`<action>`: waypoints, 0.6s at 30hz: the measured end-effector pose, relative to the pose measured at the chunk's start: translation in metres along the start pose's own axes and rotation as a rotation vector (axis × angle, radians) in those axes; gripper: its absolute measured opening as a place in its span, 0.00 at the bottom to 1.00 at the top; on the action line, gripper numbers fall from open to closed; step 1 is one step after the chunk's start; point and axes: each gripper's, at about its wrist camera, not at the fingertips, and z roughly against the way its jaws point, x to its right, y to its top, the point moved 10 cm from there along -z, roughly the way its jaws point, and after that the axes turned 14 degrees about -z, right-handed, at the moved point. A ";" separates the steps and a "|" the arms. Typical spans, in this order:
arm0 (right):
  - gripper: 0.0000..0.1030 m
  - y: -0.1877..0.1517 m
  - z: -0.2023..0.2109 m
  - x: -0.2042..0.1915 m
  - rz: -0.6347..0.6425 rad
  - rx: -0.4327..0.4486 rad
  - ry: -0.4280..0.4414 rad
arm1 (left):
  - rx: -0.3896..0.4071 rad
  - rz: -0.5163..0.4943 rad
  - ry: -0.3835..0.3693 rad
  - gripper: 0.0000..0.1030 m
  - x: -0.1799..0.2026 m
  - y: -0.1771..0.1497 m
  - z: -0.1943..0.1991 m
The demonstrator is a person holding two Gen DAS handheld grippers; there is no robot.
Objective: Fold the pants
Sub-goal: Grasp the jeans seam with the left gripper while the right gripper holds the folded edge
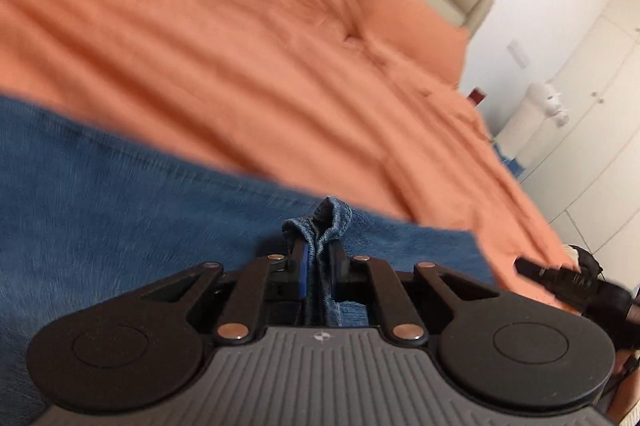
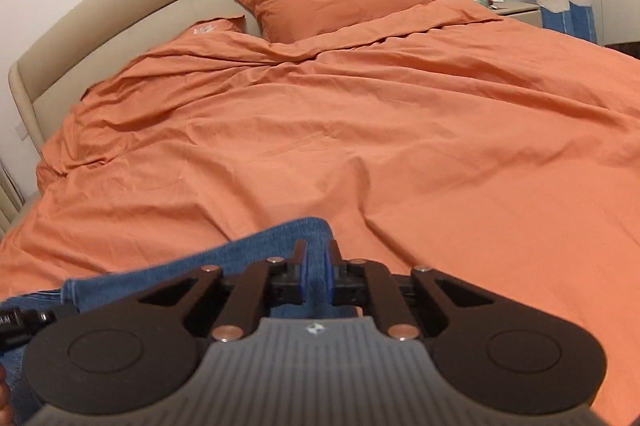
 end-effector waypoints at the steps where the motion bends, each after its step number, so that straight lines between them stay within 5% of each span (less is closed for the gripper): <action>1: 0.00 -0.001 -0.010 -0.002 0.007 -0.010 0.000 | -0.014 0.000 0.004 0.10 -0.003 -0.005 -0.005; 10: 0.00 -0.026 -0.088 0.014 0.001 -0.110 -0.081 | -0.071 -0.031 0.017 0.12 -0.006 -0.015 -0.018; 18: 0.00 -0.032 -0.052 0.018 0.022 -0.186 -0.113 | -0.107 -0.126 0.066 0.19 0.015 -0.014 0.014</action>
